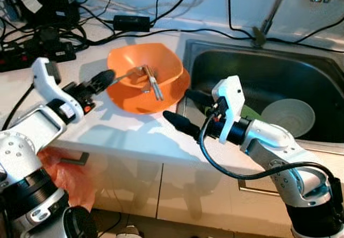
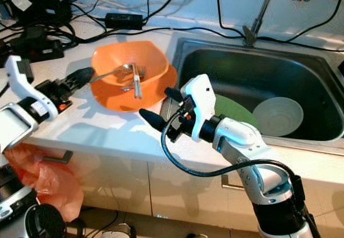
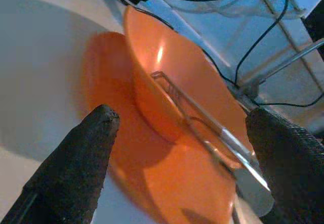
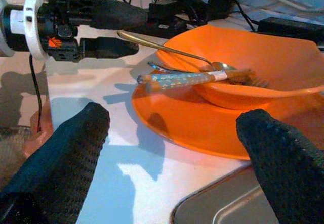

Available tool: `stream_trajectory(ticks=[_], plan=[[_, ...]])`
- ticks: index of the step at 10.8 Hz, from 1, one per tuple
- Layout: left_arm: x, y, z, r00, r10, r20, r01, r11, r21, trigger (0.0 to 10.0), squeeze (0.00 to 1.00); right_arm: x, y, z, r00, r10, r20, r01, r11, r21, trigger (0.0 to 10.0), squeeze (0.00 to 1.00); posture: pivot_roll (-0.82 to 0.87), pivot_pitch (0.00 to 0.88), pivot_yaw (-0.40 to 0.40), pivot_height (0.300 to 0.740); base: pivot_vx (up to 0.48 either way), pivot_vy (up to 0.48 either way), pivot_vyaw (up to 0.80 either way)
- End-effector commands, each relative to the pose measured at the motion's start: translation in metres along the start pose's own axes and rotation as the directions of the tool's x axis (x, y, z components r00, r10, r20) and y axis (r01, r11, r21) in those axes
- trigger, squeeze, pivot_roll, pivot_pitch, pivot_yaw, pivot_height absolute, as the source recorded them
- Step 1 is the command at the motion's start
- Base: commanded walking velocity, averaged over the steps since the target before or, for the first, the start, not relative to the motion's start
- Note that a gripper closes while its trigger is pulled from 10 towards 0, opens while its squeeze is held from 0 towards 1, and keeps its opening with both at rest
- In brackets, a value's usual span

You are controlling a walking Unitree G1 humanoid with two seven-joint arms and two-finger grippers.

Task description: Kitchen organization

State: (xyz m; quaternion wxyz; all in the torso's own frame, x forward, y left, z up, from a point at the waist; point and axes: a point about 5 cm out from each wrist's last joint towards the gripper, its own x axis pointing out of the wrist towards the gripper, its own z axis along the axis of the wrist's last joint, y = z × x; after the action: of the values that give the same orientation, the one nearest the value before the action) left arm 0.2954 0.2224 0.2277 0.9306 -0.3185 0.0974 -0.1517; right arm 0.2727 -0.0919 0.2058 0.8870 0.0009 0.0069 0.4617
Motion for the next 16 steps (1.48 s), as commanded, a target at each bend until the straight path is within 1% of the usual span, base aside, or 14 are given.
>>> stream_trajectory(ticks=[1,2,3,4,5,6,7,8,9,12,13,14,15,16], plan=[[0.002,-0.008,0.003,1.0,-0.025,0.007,0.025,1.0,-0.008,10.0,0.0,-0.002,-0.002,0.004,1.0,-0.001,0.008,0.001,1.0,-0.017,10.0,0.0,0.19,0.089,-0.054,0.74,0.0,0.0,0.0],[0.003,-0.013,0.004,0.999,-0.037,0.009,0.037,0.999,-0.034,10.0,0.0,-0.003,-0.002,0.005,1.0,0.0,0.009,0.0,1.0,-0.019,10.0,0.0,0.18,0.088,-0.052,0.74,0.0,0.0,0.0],[0.005,-0.017,0.007,0.999,-0.041,0.016,0.042,0.998,-0.053,9.3,0.0,-0.003,-0.003,0.004,1.0,-0.008,0.005,0.008,1.0,-0.025,10.0,0.0,0.18,0.087,-0.051,0.74,0.0,0.0,0.0],[0.005,-0.016,0.009,0.999,-0.037,0.026,0.038,0.997,-0.067,0.0,0.0,-0.003,-0.003,0.004,1.0,-0.007,0.005,0.007,1.0,-0.025,10.0,0.0,0.18,0.086,-0.05,0.74,0.0,0.0,0.0],[0.004,-0.013,0.011,0.999,-0.026,0.037,0.029,0.995,-0.092,0.0,0.0,-0.003,-0.003,0.004,1.0,-0.005,0.005,0.005,1.0,-0.026,10.0,0.0,0.18,0.085,-0.05,0.74,0.0,0.0,0.0],[0.004,-0.012,0.011,0.999,-0.019,0.032,0.022,0.995,-0.101,0.0,0.0,-0.003,-0.003,0.004,1.0,-0.005,0.006,0.005,1.0,-0.027,10.0,0.0,0.18,0.085,-0.05,0.74,0.0,0.0,0.0],[0.005,-0.011,0.009,1.0,-0.017,-0.001,0.017,0.991,-0.129,9.8,0.0,-0.003,-0.003,0.004,1.0,-0.005,0.005,0.005,1.0,-0.029,10.0,0.0,0.18,0.081,-0.05,0.74,0.0,0.0,0.0],[0.006,-0.012,0.006,0.999,-0.021,-0.025,0.017,0.99,-0.138,10.0,0.0,-0.002,-0.003,0.004,1.0,-0.007,0.004,0.007,1.0,-0.03,10.0,0.0,0.18,0.081,-0.049,0.74,0.0,0.0,0.0],[0.006,-0.01,0.007,1.0,-0.007,-0.014,0.005,0.99,-0.141,10.0,0.0,-0.002,-0.003,0.004,1.0,-0.005,0.007,0.005,1.0,-0.028,10.0,0.0,0.18,0.081,-0.049,0.74,0.0,0.0,0.0],[0.011,-0.018,-0.002,0.998,-0.046,-0.049,0.037,0.984,-0.173,10.0,0.0,-0.002,-0.002,0.004,1.0,-0.006,0.006,0.006,1.0,-0.031,10.0,0.0,0.18,0.082,-0.043,0.74,0.0,0.0,0.0],[0.012,-0.018,-0.003,0.998,-0.047,-0.047,0.037,0.981,-0.191,10.0,0.0,-0.002,-0.002,0.004,1.0,-0.008,0.006,0.008,0.999,-0.031,10.0,0.0,0.18,0.082,-0.043,0.74,0.0,0.0,0.0],[0.013,-0.017,-0.003,0.998,-0.045,-0.041,0.036,0.978,-0.205,4.7,0.0,-0.002,-0.002,0.004,1.0,-0.01,0.006,0.01,0.999,-0.032,10.0,0.0,0.18,0.082,-0.042,0.74,0.0,0.0,0.0],[0.013,-0.016,-0.003,0.999,-0.031,-0.034,0.023,0.976,-0.215,0.3,0.0,-0.002,-0.002,0.004,1.0,-0.011,0.006,0.011,0.999,-0.031,10.0,0.0,0.18,0.082,-0.042,0.74,0.0,0.0,0.0],[0.013,-0.015,-0.002,0.999,-0.029,-0.031,0.022,0.976,-0.216,0.0,0.0,-0.002,-0.002,0.004,1.0,-0.012,0.006,0.012,0.999,-0.031,10.0,0.0,0.18,0.082,-0.04,0.74,0.0,0.0,0.0]])
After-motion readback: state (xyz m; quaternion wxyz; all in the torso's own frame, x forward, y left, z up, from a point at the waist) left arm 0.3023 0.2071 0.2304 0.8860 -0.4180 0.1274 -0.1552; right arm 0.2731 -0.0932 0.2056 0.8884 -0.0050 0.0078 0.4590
